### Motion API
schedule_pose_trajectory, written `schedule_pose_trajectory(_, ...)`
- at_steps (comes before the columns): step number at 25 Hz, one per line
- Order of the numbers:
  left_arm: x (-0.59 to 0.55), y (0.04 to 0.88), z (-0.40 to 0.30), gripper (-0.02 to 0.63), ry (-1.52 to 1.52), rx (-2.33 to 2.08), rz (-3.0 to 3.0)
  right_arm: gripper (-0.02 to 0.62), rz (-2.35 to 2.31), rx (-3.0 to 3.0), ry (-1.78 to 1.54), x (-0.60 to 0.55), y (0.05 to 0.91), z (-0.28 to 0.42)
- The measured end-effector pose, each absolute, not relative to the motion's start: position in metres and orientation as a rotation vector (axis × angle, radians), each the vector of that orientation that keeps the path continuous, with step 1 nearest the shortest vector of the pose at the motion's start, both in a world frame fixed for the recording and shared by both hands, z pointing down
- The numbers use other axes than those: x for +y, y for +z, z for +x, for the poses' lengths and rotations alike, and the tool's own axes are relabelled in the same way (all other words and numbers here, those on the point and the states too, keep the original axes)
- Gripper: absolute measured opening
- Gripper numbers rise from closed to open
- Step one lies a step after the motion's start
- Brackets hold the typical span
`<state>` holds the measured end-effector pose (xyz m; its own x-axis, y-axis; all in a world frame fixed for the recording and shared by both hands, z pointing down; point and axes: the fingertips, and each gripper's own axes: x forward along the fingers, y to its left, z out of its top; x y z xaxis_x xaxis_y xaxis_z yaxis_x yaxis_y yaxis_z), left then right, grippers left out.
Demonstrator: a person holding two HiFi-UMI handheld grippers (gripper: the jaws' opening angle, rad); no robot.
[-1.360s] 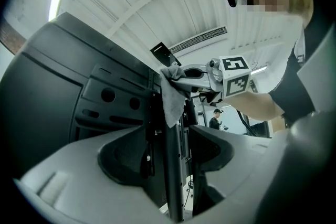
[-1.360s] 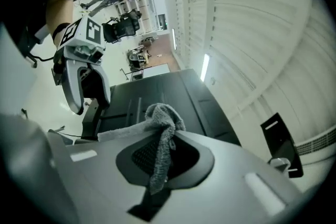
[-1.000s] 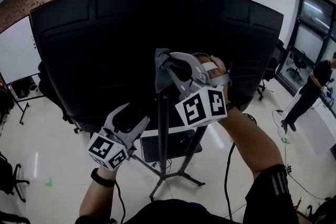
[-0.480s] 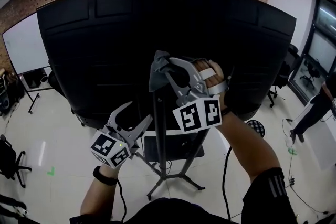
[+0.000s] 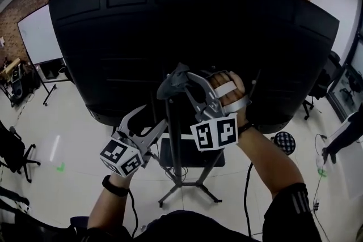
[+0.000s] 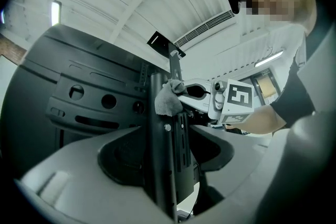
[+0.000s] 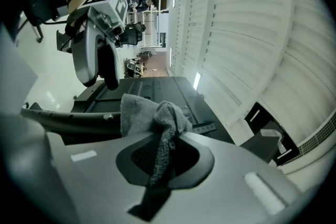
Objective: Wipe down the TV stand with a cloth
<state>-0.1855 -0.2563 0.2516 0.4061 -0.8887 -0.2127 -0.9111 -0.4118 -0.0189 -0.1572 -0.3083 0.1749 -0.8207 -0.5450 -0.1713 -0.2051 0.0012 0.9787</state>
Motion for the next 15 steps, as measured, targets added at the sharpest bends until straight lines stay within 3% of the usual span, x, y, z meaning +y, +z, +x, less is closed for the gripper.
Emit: schedule_pose_trajectory(15, -0.260, 0.307, -0.183, 0.279, 0.211, 1.848, -2.488, 0.020, 0.500, -1.954, -2.071, -0.281, 0.267, -0.168)
